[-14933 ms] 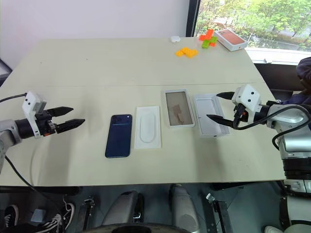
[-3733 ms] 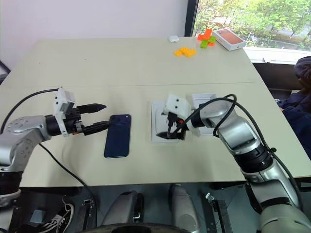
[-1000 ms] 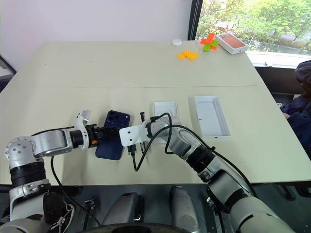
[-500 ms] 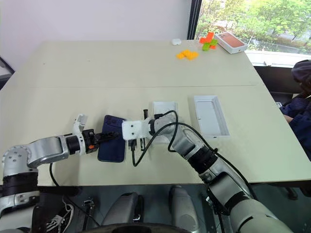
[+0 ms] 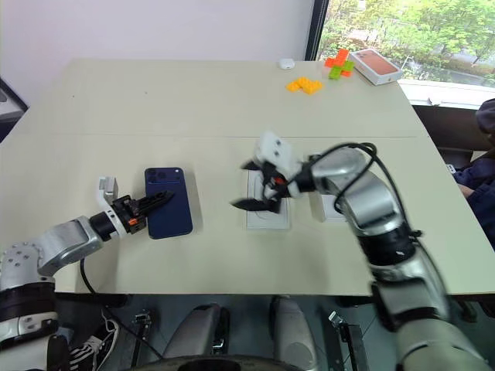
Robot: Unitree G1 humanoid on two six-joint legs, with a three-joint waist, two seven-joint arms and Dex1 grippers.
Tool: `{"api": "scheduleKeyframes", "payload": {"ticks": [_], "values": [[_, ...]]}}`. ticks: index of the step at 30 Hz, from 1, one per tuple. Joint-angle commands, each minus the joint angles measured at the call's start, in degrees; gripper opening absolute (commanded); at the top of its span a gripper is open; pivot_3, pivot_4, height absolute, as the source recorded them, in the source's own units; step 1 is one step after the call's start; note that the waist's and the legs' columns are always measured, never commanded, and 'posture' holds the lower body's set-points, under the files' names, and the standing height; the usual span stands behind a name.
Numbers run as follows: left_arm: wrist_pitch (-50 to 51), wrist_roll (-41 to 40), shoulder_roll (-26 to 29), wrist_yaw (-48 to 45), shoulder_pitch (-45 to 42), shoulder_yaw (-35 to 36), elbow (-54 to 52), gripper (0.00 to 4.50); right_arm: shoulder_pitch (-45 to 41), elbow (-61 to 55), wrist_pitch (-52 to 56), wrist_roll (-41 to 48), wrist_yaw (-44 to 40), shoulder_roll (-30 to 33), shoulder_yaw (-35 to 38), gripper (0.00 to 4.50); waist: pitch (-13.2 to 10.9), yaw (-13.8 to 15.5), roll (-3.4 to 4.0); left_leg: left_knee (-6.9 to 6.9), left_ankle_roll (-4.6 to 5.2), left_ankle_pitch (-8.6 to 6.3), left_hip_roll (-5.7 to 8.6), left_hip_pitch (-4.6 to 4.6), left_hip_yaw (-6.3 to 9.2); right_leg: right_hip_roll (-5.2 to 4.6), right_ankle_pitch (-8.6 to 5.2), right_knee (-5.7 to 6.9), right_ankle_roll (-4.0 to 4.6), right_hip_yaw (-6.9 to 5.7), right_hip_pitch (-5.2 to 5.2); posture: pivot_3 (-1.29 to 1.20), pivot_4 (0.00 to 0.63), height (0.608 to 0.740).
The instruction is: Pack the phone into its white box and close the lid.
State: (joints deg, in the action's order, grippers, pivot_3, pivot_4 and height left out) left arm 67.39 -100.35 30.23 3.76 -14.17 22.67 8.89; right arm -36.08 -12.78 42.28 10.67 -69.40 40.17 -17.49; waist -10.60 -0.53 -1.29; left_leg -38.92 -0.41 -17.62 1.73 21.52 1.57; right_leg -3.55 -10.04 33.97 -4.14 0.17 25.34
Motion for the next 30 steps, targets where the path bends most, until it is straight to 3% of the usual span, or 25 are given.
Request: {"api": "scheduleKeyframes", "payload": {"ticks": [1, 12, 15, 21, 22, 30], "values": [[-1.06, 1.09, 0.06, -2.49, -2.09, -0.86, -4.22, 0.00, 1.45, -2.89, -3.00, -1.32, -3.46, 3.58, -4.20, 4.45, -0.06, -0.42, -0.03, 0.00, 0.04, -0.02, 0.00, 0.00, -0.02, -0.02, -0.03, 0.01, -0.03, 0.01, 0.01, 0.00, 0.150, 0.740], [-1.55, 3.73, 1.27, -4.96, -3.64, -2.43, -7.40, 0.00, 1.78, 2.51, -11.35, -11.36, 4.72, 0.63, -10.34, 4.45, -0.17, -0.08, -0.09, -0.08, -0.24, 0.15, -0.17, -0.04, -0.05, 0.23, -0.06, 0.05, 0.01, 0.10, 0.02, 0.00, 0.150, 0.740], [-1.66, 3.95, 1.31, -4.51, -4.04, -2.67, -8.10, 0.00, 2.45, 3.48, -12.62, -13.60, 4.08, 1.57, -12.10, 3.61, -0.17, -0.11, -0.10, -0.08, -0.21, 0.13, -0.16, -0.04, -0.04, 0.22, -0.05, 0.03, 0.00, 0.09, 0.01, 0.00, 0.150, 0.740], [-1.98, 1.22, 0.74, -2.29, -4.50, -3.32, -9.57, 0.00, 2.33, 3.74, -14.18, -14.92, 4.41, 0.92, -11.91, 0.66, -0.16, -0.11, -0.12, -0.11, -0.23, 0.14, -0.17, -0.10, -0.03, 0.20, -0.05, 0.06, 0.02, 0.09, -0.05, 0.00, 0.150, 0.740], [-1.97, 0.46, 0.75, -1.71, -4.56, -3.48, -9.58, 0.00, 2.28, 3.78, -14.93, -15.27, 4.74, 0.51, -11.88, 0.46, -0.16, -0.14, -0.11, -0.11, -0.23, 0.14, -0.18, -0.13, -0.03, 0.21, -0.05, 0.06, 0.02, 0.08, -0.08, 0.00, 0.150, 0.740], [-2.15, -2.88, 2.25, 0.36, -5.91, -4.17, -8.34, 0.00, 1.48, 4.54, -16.25, -17.43, 7.18, -5.03, -12.73, 0.45, -0.16, -0.49, -0.12, -0.10, -0.26, 0.16, -0.30, -0.14, -0.03, 0.34, -0.03, 0.09, 0.03, 0.09, -0.04, 0.00, 0.150, 0.740]]}}
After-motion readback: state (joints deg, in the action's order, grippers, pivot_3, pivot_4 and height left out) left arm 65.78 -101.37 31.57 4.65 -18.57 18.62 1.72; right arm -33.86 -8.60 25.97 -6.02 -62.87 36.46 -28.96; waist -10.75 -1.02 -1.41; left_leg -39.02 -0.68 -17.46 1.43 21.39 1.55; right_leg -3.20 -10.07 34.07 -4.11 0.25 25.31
